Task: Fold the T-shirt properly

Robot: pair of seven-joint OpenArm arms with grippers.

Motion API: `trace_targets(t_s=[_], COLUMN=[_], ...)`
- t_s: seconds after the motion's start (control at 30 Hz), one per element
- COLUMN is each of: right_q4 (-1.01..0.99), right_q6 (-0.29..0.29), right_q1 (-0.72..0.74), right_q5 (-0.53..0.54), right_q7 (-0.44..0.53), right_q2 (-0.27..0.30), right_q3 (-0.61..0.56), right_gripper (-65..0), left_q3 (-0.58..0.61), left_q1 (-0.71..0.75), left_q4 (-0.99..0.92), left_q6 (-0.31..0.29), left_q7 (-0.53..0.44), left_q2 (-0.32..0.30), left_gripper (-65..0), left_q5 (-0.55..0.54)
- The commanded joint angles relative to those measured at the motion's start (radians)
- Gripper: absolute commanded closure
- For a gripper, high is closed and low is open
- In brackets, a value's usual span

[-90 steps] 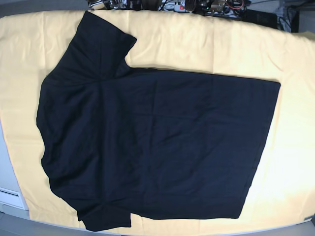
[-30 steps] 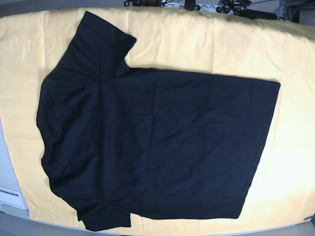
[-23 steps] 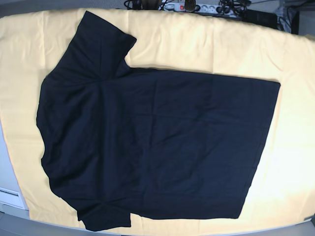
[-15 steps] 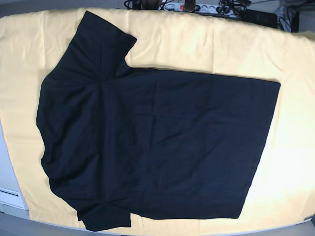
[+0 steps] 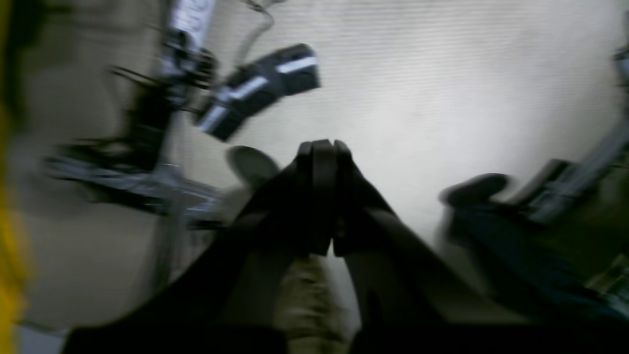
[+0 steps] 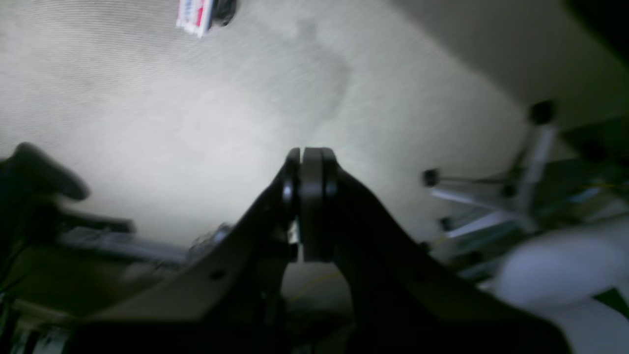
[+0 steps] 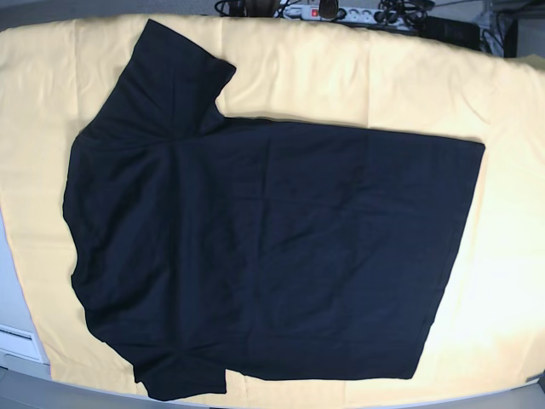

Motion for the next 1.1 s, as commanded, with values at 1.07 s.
trace_targets(t_s=[1.07], right_q4=[0.362], right_q6=[-0.287], right_q1=[-0.064], right_q5=[-0.436], right_q7=[0.057], right_q2=[0.050], right_q3=[0.002], right_gripper=[0.0], left_q3=[-0.184], left_q1=[0.037], left_q4=[0.443], left_q6=[0.428], left_q7=[0.195], left_q2=[-0.061], left_gripper=[0.0], left_q5=[0.845])
